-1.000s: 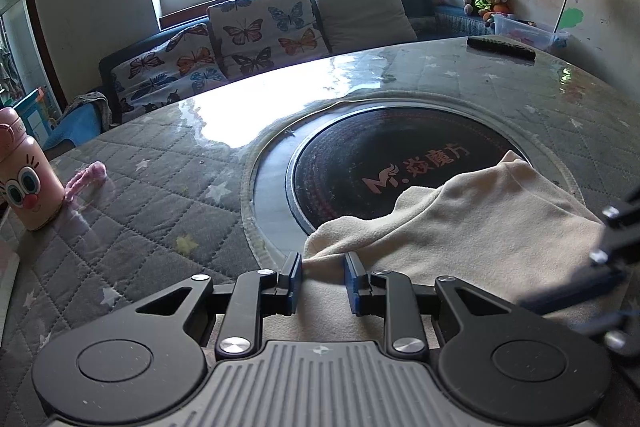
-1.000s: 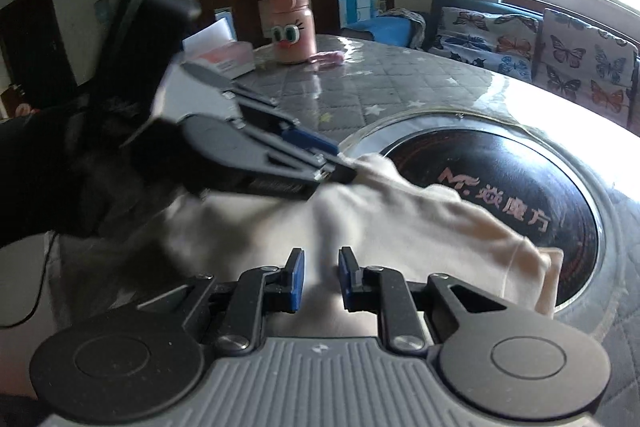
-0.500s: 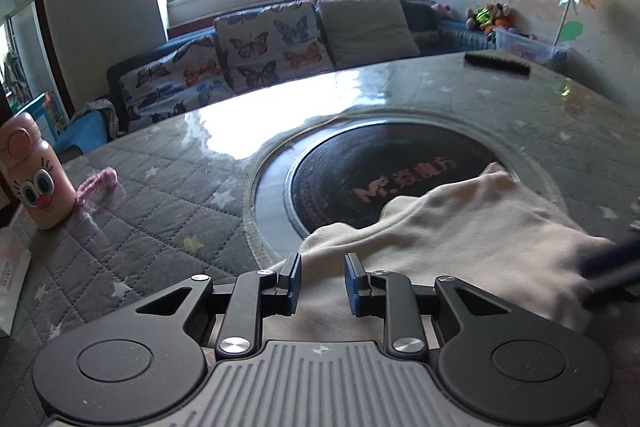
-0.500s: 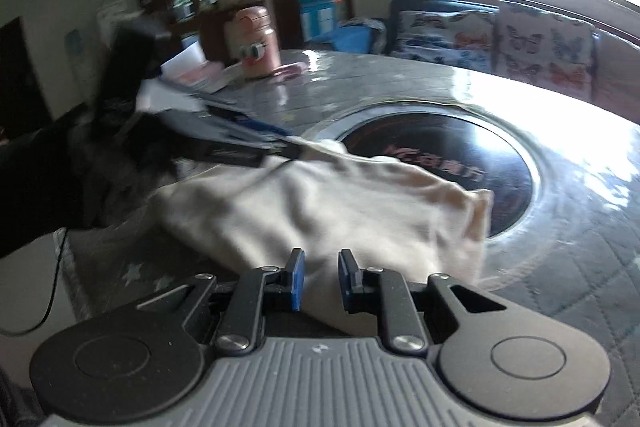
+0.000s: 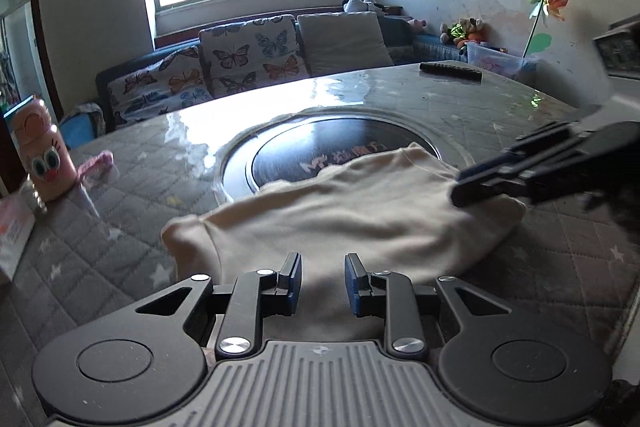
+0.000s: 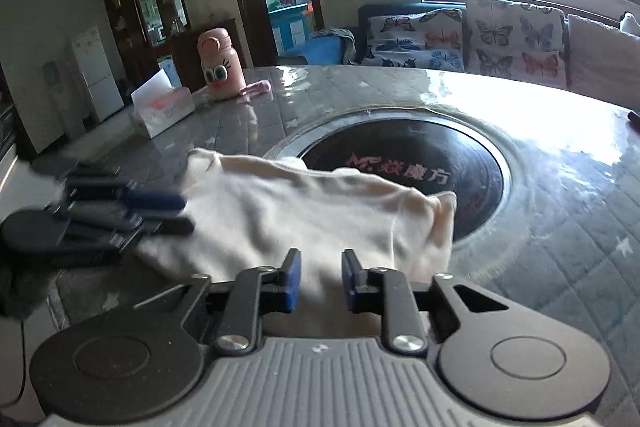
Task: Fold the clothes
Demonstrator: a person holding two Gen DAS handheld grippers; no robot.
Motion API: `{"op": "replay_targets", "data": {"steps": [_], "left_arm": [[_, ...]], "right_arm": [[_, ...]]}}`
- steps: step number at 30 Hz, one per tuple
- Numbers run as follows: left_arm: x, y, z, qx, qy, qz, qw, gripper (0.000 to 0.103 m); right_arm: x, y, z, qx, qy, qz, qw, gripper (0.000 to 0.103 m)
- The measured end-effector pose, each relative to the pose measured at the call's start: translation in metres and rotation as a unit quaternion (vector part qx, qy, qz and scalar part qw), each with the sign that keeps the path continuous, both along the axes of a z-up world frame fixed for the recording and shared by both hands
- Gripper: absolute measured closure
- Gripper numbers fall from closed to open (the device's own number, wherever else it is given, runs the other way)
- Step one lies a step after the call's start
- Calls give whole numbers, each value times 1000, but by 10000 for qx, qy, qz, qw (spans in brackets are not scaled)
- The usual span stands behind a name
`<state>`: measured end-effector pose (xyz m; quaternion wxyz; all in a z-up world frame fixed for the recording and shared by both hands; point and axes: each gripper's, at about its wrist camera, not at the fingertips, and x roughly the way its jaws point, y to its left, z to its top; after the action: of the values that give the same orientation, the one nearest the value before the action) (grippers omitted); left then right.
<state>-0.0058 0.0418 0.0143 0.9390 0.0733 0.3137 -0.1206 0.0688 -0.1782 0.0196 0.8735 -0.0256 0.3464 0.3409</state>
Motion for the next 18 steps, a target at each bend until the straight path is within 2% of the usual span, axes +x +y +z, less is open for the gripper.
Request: {"op": "replay_targets", "data": {"steps": [4,6,11,15,18], "left_arm": [[-5,19,-9,-68,184,322,9993,76],[-7,30,-13,-120,260,444,9986,78],[-14,37,-4,-277,124,534,9981,78],[-11,48,-12,-371,265,716,9964,78],[-8,48,-4,-393,206,686,9967,78]], "right_arm": [[9,-1,-13,-119,122,-115,9998,78],[12,-7,-16,7,259,-167,9995,78],[10,-5,-8,16,168,-136,9998,77],[10,-1,-11,-9,177,-86,9998,73],[12,-2,-14,-42,247,-112,9996,73]]}}
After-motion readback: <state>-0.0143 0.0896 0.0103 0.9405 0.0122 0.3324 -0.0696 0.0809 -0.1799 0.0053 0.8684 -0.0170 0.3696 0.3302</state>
